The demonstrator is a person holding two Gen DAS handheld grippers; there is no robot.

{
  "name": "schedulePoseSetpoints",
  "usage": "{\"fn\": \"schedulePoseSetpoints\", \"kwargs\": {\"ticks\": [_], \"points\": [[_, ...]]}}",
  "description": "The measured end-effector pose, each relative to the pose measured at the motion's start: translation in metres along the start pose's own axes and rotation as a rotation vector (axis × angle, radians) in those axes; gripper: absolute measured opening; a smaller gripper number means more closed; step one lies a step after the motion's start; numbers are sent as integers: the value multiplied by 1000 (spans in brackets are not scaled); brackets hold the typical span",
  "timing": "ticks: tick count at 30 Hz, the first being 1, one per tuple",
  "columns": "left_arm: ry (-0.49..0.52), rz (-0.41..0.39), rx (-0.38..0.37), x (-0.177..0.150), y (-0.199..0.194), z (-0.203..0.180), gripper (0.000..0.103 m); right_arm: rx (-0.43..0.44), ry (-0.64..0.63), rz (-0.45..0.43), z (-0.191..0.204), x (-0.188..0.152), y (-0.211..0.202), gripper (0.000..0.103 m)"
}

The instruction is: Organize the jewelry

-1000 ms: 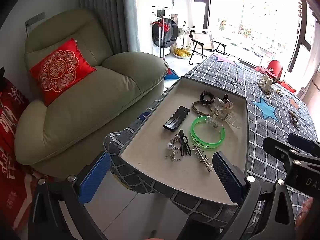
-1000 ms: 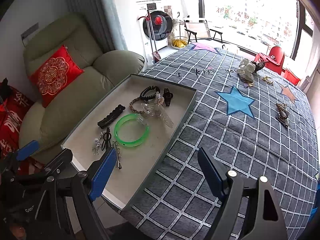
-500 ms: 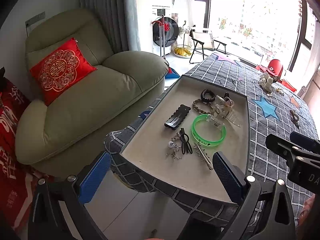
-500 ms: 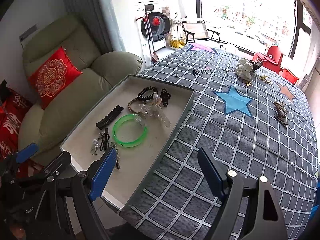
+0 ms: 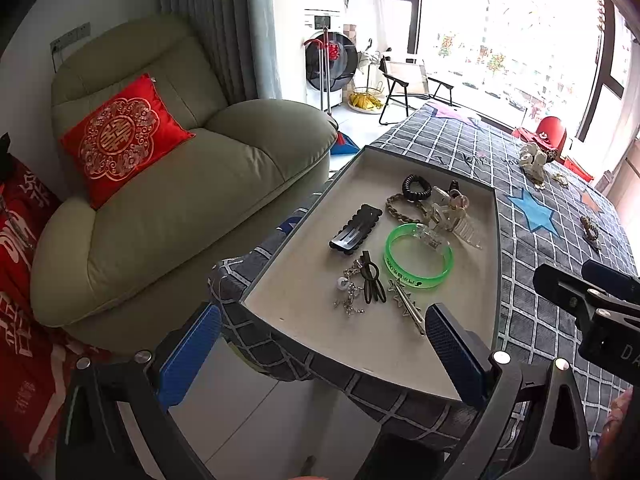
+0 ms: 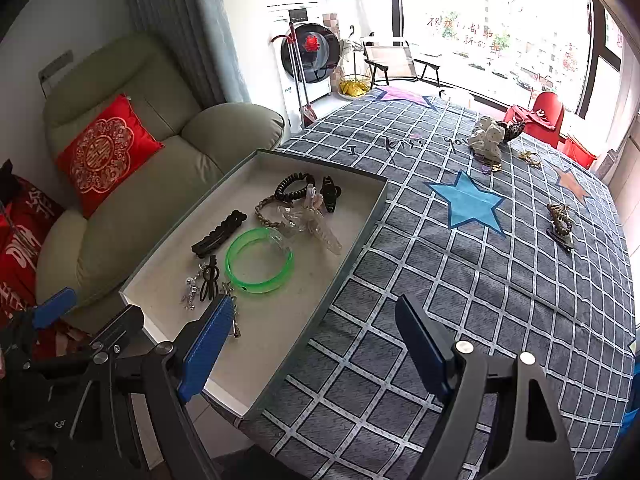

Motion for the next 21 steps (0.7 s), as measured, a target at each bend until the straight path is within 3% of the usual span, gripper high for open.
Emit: {"fn": "schedulePoseSetpoints", "kwargs": {"ticks": [21], "points": [[-2, -3, -3, -3, -5, 1, 103, -3, -3, -3, 1, 0, -1, 85]]}}
Point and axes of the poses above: each gripper's, at about its wrist camera, not at the fingertips, and y roughly the way its jaws point, z to its left, x to its top, the point moved 8 cm from there along y, roughly the way its jaws point, and after that the axes turned 3 degrees about z, right-handed, at the moved point
